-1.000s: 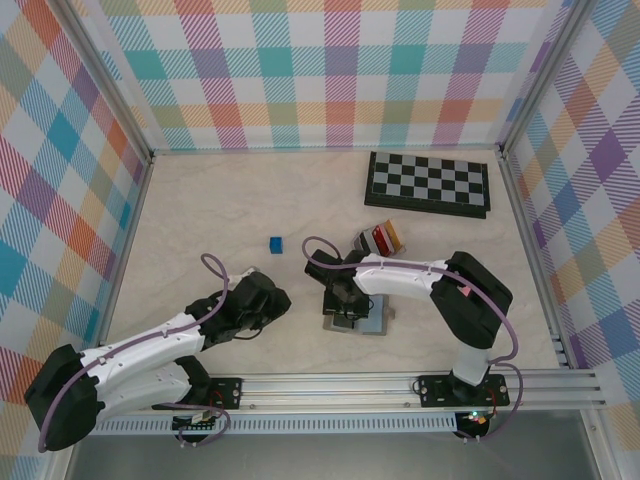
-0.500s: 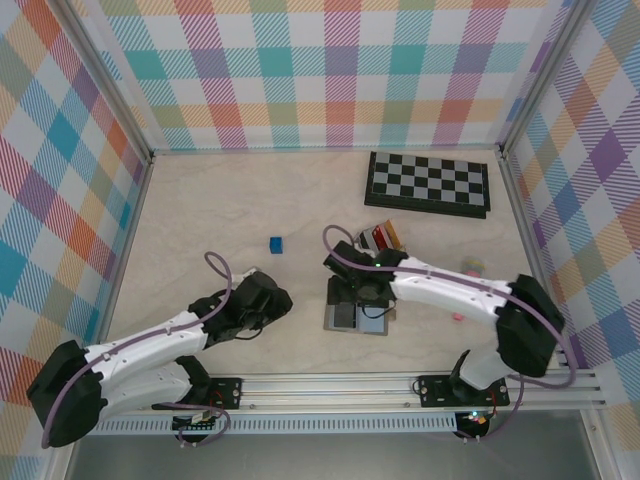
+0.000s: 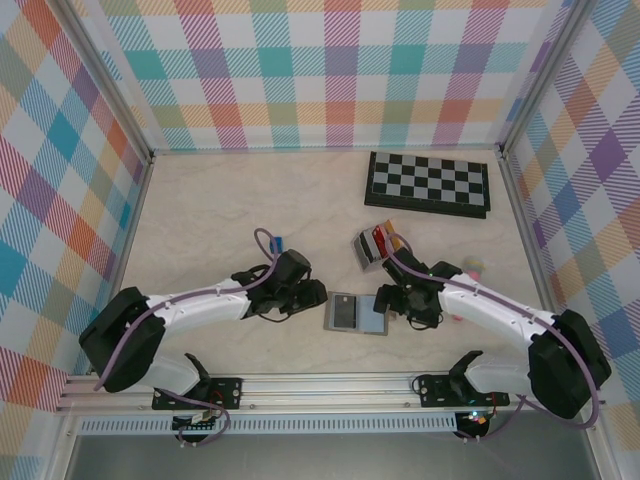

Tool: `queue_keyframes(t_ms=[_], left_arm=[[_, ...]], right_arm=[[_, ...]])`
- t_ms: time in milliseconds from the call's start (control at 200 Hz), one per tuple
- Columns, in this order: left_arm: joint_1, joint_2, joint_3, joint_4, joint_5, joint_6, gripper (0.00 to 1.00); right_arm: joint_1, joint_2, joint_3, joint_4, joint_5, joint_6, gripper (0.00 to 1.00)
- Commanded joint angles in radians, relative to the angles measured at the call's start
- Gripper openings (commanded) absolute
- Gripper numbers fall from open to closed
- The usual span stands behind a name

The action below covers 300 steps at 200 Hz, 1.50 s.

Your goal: Put the credit cards into the card holder

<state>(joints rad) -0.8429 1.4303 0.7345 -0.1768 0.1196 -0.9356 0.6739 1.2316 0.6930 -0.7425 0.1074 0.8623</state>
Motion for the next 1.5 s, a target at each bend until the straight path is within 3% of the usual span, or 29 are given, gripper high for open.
queue_keyframes(t_ms=[0,230,360,480,610,825,935,1055,1495], left_arm=[[-0.010,0.024,0.049,0.010,0.042,0.034,0.50],[-0.010,0.027,0.065,-0.022,0.004,0.022,0.50],[-0.011,0.007,0.060,-0.037,-0.027,0.013,0.50],[-0.010,-0.003,0.064,-0.048,-0.037,0.015,0.50],[-0.011,-0.003,0.076,-0.055,-0.040,0.021,0.50],[0.002,0.068,0.159,-0.043,-0.014,0.030,0.51],[0.012,0.129,0.219,-0.039,0.009,0.029,0.51],[0.025,0.187,0.271,-0.030,0.039,0.028,0.52],[0.052,0.349,0.447,-0.027,0.098,0.033,0.56]], right_arm=[[-0.009,0.055,-0.005,0.113,-0.132,-0.077,0.94],[-0.007,0.182,0.046,0.233,-0.257,-0.148,0.81],[-0.005,0.217,0.066,0.305,-0.331,-0.172,0.77],[-0.005,0.212,0.091,0.294,-0.321,-0.207,0.76],[-0.009,0.156,0.156,0.140,-0.134,-0.224,0.81],[-0.070,0.154,0.327,-0.051,0.149,-0.306,0.75],[-0.112,0.213,0.413,-0.043,0.127,-0.403,0.67],[-0.157,0.302,0.516,-0.089,0.208,-0.435,0.67],[-0.283,0.566,0.743,-0.114,0.140,-0.615,0.63]])
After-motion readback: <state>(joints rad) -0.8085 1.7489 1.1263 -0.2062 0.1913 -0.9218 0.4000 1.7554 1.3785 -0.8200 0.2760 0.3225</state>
